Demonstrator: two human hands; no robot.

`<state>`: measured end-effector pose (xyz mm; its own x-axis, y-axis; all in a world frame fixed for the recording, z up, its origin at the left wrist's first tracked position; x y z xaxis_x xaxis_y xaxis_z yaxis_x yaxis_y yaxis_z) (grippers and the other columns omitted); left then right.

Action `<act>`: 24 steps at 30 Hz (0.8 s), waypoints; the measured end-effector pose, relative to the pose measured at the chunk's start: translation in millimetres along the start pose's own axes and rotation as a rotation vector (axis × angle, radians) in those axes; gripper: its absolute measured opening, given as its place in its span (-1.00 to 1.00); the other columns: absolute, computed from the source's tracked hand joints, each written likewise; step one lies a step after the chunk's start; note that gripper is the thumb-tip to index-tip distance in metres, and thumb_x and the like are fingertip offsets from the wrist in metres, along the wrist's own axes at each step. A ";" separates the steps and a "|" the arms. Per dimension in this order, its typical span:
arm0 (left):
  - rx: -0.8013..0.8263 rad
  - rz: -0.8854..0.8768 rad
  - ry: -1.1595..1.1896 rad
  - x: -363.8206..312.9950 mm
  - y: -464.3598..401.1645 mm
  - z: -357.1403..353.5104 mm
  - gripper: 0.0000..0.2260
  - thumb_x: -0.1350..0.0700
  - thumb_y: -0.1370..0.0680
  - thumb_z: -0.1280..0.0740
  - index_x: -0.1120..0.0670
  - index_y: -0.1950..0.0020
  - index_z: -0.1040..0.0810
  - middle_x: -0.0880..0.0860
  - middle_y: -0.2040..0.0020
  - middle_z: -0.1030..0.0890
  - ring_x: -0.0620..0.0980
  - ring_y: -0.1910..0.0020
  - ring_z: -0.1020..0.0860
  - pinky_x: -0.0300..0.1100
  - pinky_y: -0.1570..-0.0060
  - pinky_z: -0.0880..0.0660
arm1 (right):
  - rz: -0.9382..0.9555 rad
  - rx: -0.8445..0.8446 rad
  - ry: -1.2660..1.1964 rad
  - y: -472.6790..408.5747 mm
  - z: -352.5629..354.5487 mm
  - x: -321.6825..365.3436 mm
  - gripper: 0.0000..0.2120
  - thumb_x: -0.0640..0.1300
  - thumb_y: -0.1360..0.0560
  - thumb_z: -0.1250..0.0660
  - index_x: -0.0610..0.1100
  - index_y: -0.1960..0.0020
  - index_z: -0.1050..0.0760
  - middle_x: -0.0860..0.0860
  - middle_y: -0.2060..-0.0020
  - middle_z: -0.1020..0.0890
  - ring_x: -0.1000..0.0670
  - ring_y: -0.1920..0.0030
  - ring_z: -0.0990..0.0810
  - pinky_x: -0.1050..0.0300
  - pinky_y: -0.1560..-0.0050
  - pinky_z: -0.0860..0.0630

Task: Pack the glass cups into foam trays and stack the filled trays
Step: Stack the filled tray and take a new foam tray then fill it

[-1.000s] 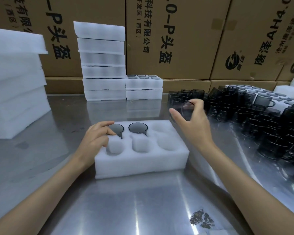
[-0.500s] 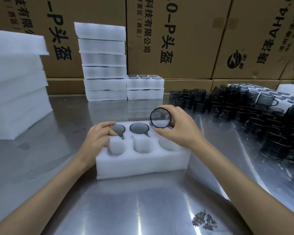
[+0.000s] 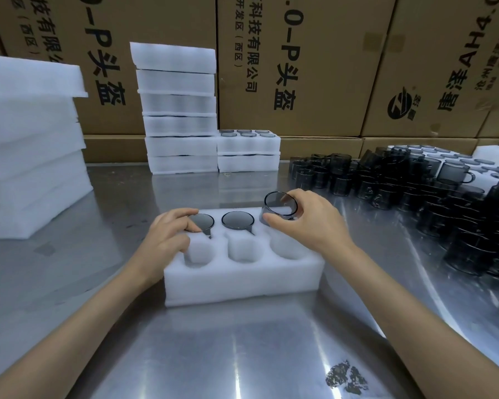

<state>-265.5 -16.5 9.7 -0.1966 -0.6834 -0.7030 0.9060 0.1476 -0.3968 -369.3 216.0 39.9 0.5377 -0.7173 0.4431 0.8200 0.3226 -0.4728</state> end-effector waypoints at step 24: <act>0.492 -0.230 -0.550 -77.1 -22.3 -63.6 -0.34 -0.08 -0.42 0.14 -0.10 -0.55 0.11 -0.20 -0.53 0.18 -0.26 -0.50 0.17 -0.21 -0.43 0.23 | 0.149 0.304 -0.221 9.3 -8.7 -6.2 -0.44 0.06 -0.47 0.10 0.23 -0.47 -0.16 0.41 -0.43 -0.13 0.35 -0.43 -0.08 0.08 -0.47 -0.12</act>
<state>-294.3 78.4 35.2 -0.3025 -0.9342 -0.1893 0.9524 -0.2884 -0.0987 -366.7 218.1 26.2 0.6574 -0.5092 0.5555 0.7324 0.6050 -0.3122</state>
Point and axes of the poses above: each hand's wrist, its own y-axis away from the middle knuckle, its own z-axis out of the back of the hand, x = y × z, the point moved 5 cm from there along -y, towards the middle knuckle
